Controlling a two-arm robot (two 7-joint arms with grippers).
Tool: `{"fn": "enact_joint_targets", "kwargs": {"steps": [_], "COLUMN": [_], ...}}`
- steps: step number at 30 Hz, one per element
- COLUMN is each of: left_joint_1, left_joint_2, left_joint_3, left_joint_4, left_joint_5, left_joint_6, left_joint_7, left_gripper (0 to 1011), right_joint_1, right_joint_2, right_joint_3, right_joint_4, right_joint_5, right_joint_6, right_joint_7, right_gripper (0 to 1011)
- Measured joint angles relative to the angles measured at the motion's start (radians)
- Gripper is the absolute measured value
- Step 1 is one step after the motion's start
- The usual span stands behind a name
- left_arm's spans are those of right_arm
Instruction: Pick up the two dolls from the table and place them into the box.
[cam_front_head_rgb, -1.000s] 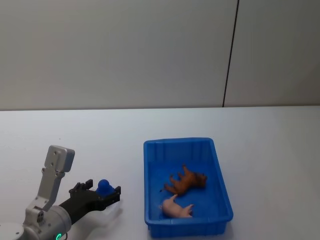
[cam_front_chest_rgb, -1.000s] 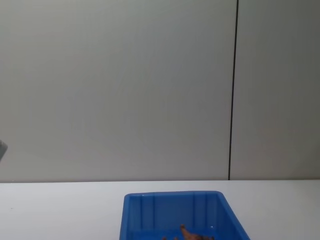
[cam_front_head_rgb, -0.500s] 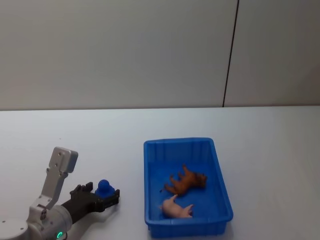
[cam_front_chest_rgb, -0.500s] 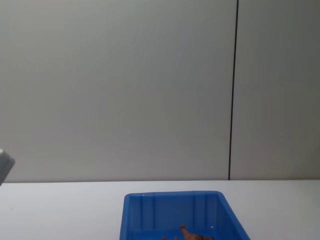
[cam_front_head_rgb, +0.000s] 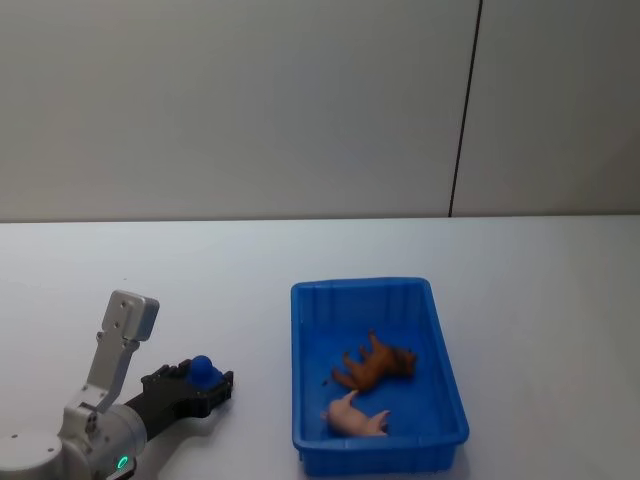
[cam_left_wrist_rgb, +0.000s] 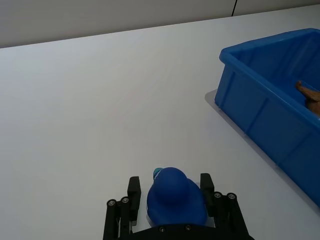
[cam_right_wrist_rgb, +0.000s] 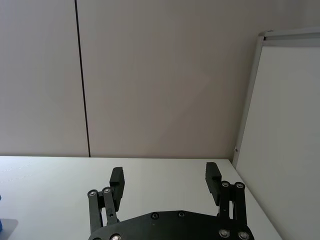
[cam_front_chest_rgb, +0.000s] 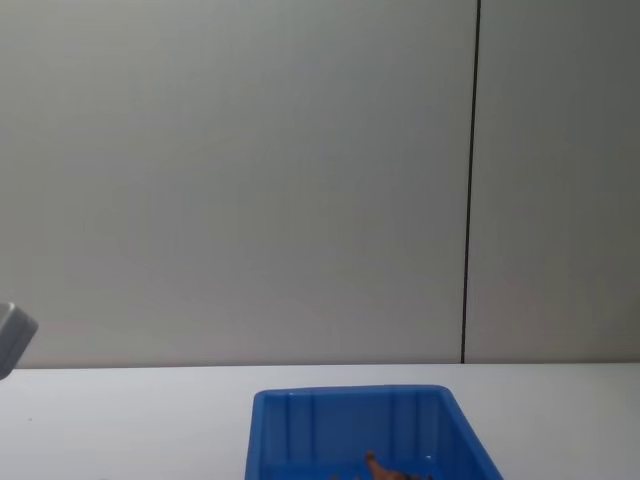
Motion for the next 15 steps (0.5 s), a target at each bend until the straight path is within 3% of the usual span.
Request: {"fn": "enact_joint_targets", "kwargs": {"steps": [2,15], "left_joint_1": [-0.004,-0.008], "left_joint_2": [-0.003,-0.007], "left_joint_3": [0.001,0.002], "left_joint_4": [0.008,0.02], "left_joint_5": [0.003,0.009], "left_joint_6": [-0.001,-0.012], "left_joint_7": [-0.001,-0.005], "left_gripper": [721,597], "right_joint_1": [0.0,0.0], "right_joint_2": [0.0,0.0], "right_joint_3": [0.0,0.0], "right_joint_4": [0.0,0.0], "right_joint_5": [0.0,0.0], "right_joint_6": [0.0,0.0], "right_joint_7": [0.0,0.0], "right_gripper": [1001,1001]}}
